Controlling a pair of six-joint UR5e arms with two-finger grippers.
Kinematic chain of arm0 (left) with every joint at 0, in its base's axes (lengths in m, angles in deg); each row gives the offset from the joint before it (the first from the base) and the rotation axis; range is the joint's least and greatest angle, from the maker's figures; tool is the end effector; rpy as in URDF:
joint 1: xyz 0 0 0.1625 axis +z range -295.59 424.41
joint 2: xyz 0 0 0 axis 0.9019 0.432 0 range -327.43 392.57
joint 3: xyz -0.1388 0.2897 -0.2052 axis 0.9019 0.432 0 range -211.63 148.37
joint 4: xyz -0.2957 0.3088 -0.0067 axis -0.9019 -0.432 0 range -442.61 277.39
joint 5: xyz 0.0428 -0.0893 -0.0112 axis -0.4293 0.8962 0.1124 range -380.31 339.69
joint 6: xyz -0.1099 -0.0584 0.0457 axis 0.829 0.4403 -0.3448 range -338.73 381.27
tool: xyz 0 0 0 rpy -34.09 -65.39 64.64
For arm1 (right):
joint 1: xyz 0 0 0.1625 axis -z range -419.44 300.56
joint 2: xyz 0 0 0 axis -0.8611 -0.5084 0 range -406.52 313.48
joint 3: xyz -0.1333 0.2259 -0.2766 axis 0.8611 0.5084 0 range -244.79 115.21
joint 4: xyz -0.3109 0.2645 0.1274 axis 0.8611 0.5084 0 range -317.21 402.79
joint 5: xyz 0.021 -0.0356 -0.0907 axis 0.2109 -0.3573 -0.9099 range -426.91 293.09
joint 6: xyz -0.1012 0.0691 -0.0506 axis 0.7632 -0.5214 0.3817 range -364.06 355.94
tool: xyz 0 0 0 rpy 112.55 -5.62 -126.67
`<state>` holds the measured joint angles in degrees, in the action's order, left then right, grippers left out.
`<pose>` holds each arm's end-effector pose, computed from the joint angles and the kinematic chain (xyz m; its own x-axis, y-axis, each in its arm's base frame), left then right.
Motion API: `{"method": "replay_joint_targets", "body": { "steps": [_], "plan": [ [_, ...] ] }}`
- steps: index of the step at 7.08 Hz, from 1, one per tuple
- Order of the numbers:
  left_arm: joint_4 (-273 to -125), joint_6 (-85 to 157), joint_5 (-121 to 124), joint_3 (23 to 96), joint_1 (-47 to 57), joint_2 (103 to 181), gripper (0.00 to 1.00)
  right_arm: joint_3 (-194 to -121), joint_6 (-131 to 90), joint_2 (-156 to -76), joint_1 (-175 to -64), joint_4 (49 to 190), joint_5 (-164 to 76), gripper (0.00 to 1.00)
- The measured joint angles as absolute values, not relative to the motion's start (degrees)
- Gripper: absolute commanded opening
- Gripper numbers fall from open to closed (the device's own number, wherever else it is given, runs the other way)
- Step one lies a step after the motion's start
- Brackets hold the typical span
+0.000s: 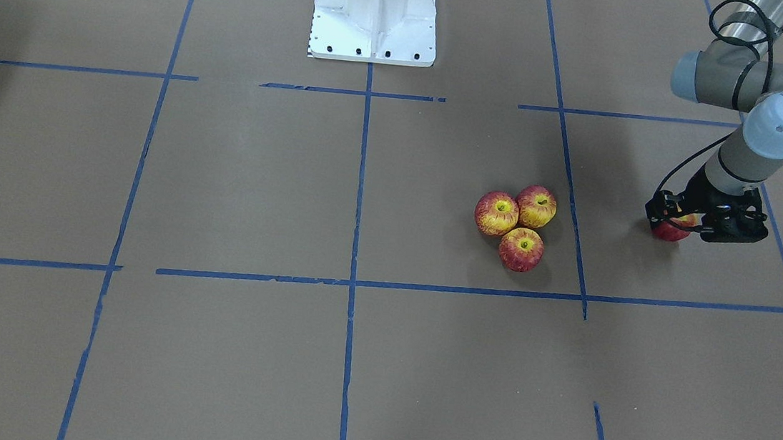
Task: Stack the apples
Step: 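Close the left gripper on the lone apple and lift it, then carry the held apple with the left gripper over the three-apple cluster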
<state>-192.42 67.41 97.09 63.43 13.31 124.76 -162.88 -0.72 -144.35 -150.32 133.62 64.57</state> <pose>0.2954 -0.4812 0.5516 0.7909 -0.0003 -0.6120 0.0158 0.9997 0.0199 0.0523 -0.4523 0.6387 0.7486 -0.0400 0.6619 0.0283 0.9992 0.0285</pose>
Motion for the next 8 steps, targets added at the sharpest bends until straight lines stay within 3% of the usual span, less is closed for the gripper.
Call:
{"method": "replay_joint_targets", "body": {
  "steps": [1, 3, 5, 8],
  "plan": [
    [-193.0, 67.4, 97.2, 62.9, 13.5, 124.7, 0.92, -162.9, -0.7, -144.3, -150.3, 133.6, 64.6, 1.00],
    [-193.6, 67.5, 97.3, 62.4, 13.7, 124.7, 0.00, -162.9, -0.7, -144.3, -150.3, 133.6, 64.6, 1.00],
    [-193.4, 67.7, 98.1, 63.4, 13.7, 124.9, 0.00, -162.9, -0.7, -144.3, -150.3, 133.7, 64.6, 1.00],
    [-187.0, 73.8, 102.5, 74.0, 13.0, 127.9, 0.00, -162.9, -0.7, -144.3, -150.3, 133.6, 64.6, 1.00]
  ]
}}
